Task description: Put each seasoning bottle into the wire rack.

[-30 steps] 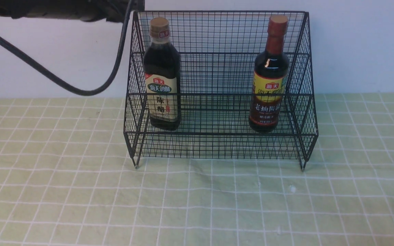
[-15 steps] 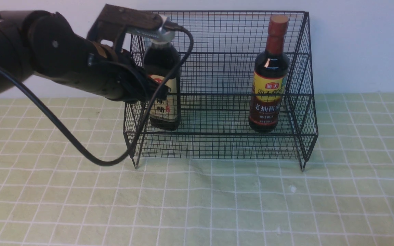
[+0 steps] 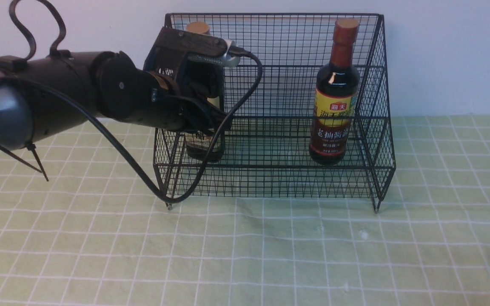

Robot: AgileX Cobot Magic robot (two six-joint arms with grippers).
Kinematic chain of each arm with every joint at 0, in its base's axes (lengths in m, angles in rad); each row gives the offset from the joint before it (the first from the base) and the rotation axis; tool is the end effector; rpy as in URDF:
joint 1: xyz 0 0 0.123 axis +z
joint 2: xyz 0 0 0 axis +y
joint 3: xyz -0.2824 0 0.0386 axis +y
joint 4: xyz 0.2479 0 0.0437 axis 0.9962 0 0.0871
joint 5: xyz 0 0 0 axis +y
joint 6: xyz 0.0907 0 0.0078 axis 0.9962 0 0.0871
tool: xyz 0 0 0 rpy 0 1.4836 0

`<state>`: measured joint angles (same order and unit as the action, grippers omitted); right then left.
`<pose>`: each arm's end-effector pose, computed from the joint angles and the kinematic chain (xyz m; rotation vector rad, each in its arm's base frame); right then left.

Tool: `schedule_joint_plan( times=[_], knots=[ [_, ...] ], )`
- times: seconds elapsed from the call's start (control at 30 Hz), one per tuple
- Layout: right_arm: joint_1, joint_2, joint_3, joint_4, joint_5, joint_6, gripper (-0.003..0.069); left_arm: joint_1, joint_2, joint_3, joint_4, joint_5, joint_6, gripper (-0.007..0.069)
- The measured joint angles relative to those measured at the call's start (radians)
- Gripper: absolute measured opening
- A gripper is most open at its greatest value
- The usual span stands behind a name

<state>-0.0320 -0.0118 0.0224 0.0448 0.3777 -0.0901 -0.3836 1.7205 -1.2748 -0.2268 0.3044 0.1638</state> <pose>0.0524 -0.0002 0.1722 -0.0268 1.8715 -0.0400 0.3637 -0.1534 0.2736 0.4059 2.2059 -0.3130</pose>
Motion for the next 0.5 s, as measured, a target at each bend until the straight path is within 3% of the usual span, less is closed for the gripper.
schedule_joint_plan(
  times=[0.5],
  knots=[
    [0.000,0.000,0.000,0.000,0.000,0.000,-0.0015,0.000,0.074,0.001,-0.018,-0.175,-0.001,-0.0006]
  ],
)
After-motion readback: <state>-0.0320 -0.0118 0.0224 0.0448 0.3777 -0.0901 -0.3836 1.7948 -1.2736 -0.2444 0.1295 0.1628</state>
